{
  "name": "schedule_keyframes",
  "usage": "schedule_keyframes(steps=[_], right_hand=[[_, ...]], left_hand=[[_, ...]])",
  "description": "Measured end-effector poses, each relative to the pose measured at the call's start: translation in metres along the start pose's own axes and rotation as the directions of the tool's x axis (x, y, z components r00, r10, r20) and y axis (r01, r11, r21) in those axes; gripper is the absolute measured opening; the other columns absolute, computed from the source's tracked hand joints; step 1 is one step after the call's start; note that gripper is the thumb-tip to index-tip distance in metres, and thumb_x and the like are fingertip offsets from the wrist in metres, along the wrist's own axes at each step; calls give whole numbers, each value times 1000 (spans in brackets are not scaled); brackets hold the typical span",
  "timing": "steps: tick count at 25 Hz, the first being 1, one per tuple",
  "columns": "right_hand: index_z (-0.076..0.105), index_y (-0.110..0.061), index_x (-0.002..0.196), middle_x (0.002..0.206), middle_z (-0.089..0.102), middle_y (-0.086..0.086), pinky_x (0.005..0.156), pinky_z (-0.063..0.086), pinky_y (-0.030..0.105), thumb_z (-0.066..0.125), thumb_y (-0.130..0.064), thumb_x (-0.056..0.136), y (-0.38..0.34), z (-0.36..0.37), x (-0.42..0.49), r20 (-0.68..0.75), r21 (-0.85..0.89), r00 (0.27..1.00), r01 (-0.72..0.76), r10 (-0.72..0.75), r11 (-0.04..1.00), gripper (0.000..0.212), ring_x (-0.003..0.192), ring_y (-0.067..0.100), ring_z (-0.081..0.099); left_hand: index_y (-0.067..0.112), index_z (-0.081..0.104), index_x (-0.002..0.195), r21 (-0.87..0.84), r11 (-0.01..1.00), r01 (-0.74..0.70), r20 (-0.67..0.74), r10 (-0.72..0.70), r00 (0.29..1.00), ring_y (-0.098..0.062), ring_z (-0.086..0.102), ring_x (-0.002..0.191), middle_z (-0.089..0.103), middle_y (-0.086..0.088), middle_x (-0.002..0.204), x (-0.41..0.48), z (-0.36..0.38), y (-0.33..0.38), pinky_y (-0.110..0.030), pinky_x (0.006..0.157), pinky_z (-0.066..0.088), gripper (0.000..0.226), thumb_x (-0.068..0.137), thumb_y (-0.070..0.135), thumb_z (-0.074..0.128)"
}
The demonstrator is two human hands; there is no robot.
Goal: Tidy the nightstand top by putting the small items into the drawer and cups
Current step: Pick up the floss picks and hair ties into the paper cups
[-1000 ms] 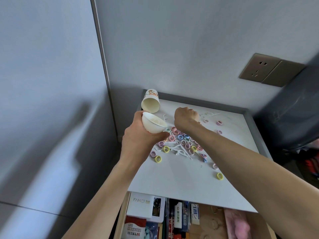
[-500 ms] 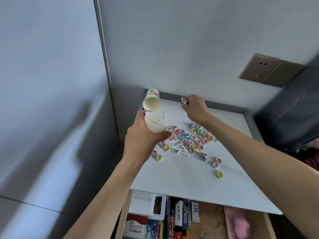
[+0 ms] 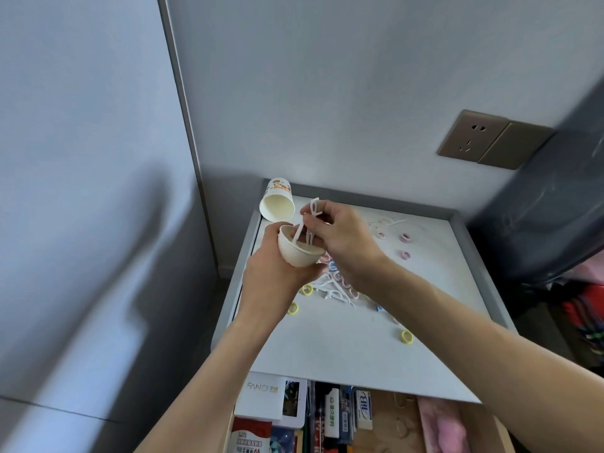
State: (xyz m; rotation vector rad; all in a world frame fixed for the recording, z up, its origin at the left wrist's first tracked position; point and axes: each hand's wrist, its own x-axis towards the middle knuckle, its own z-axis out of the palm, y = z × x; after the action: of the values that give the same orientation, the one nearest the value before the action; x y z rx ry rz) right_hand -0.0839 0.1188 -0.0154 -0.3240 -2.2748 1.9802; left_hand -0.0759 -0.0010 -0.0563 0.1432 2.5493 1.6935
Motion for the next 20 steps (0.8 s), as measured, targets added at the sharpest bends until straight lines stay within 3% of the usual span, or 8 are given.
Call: schedule_keyframes(steps=[5,9,14,16,17,18,19,20], right_hand=[[68,-12,100,97,71,10,96,53,40,66,-4,88,-1,-4,-1,88,69,996,-40,34,997,14,97,25,69],[70,-7,103,101,73,6,96,52,29,51,4,94,0,-15,-5,156,-41,983,102,-95,994,24,97,14,68],[62,1,96,93,67,14,87,57,32,38,13,96,3,-41,0,313,330,946,-29,-80,944,28,89,25,68],[62,-1,91,84,67,10,76,58,28,39,13,95,5,-53,11,244,388,969,-55,-46,920,28,77,20,69],[64,-4,90,82,68,8,73,58,28,40,14,94,10,-62,22,137,322,990,-14,-32,947,30,73,18,68],[67,-6,91,84,70,7,74,57,29,43,13,93,17,-76,37,-9,119,999,35,-34,992,31,73,18,67],[70,-9,96,91,71,6,80,56,31,45,12,92,27,-95,53,-146,-218,986,50,-83,975,33,80,19,67],[71,-10,105,102,72,7,87,52,32,46,10,91,40,-116,70,-217,-548,967,-9,-132,836,35,92,21,67]], left_hand=[[37,47,116,33,999,-7,-21,8,1000,-19,70,88,66,12,96,2,2,-3,-47,72,61,70,62,38,91],[39,48,114,27,1000,-12,-34,13,999,-16,69,86,66,13,94,3,3,-4,-46,70,61,68,61,39,91],[33,52,118,-30,996,-82,-41,81,996,-7,64,90,65,18,95,0,7,-2,-24,70,52,69,62,37,92],[33,52,119,-64,993,-98,-49,95,994,-8,63,91,65,16,97,0,9,-3,-27,72,52,71,60,37,93],[33,52,118,-78,992,-101,-50,98,994,-9,63,93,65,16,98,0,10,-3,-28,74,52,72,59,37,93],[34,51,118,-91,991,-101,-48,97,994,-10,62,94,64,16,99,1,11,-4,-28,75,53,73,59,36,94],[34,51,118,-108,990,-92,-41,88,995,-10,62,95,64,16,100,0,12,-5,-27,75,53,73,59,34,94],[35,50,118,-128,989,-76,-31,73,997,-11,63,96,64,16,101,0,13,-7,-26,74,53,74,59,33,94]])
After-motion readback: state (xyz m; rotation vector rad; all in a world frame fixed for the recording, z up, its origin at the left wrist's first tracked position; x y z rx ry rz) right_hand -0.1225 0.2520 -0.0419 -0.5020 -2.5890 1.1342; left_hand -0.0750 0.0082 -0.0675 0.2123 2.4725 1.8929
